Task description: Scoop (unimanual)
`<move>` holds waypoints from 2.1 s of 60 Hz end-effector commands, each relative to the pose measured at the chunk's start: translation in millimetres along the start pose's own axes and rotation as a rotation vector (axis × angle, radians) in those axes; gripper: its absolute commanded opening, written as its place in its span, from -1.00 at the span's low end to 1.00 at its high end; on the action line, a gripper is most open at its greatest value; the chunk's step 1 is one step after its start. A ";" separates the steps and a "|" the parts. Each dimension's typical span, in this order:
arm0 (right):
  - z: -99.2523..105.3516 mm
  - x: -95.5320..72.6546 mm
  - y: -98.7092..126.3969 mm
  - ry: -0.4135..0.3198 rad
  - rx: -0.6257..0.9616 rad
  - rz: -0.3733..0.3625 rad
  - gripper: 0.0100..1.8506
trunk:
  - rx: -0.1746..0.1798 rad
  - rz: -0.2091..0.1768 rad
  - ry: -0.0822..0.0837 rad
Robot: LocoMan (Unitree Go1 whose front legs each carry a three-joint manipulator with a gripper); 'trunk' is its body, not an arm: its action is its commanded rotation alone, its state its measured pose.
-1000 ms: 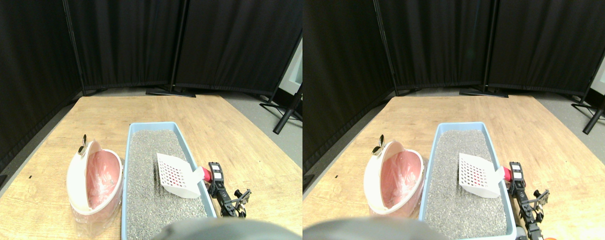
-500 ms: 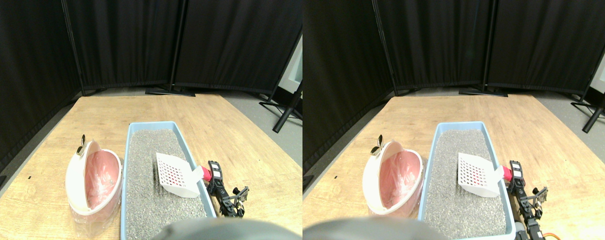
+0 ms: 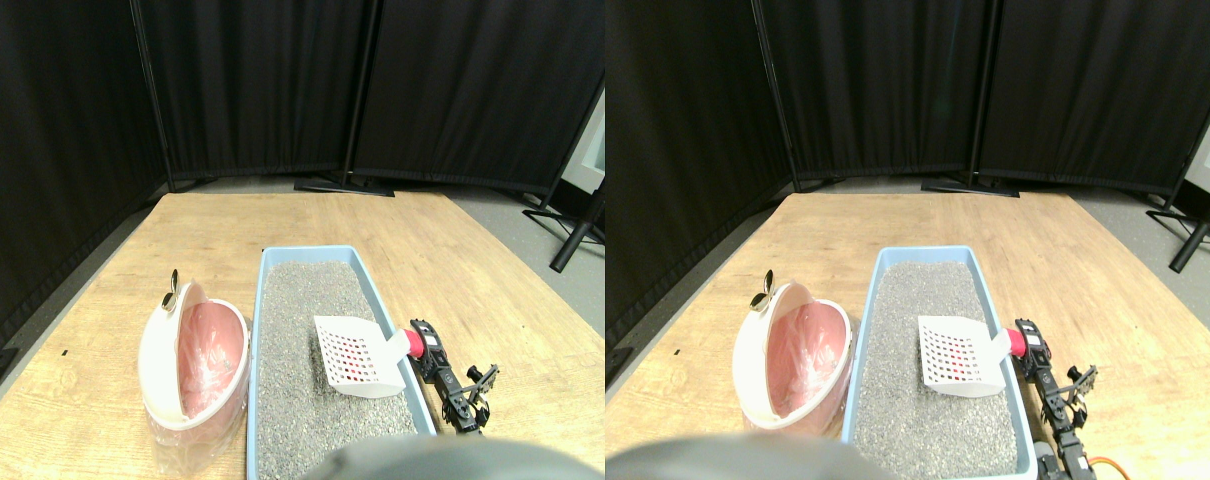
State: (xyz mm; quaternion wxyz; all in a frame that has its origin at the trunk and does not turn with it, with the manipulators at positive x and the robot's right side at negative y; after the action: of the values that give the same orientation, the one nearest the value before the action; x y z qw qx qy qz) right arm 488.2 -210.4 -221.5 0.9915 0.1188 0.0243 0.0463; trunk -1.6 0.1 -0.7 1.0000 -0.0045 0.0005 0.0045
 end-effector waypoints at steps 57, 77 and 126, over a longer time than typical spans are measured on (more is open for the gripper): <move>71.9 -13.6 16.7 -0.180 -0.262 0.187 -0.95 | -0.024 0.030 0.008; 91.0 -3.1 12.1 -0.238 -0.367 0.216 -0.95 | -0.038 0.040 0.006; 132.4 18.6 20.3 -0.129 -0.549 0.257 -0.95 | -0.091 0.085 0.001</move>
State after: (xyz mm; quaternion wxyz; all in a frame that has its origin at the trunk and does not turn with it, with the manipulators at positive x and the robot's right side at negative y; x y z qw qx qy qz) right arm 509.2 -219.3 -97.0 0.9759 -0.1373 -0.0440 0.1640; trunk -1.8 -1.1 0.0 0.9982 -0.0457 -0.0060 0.0392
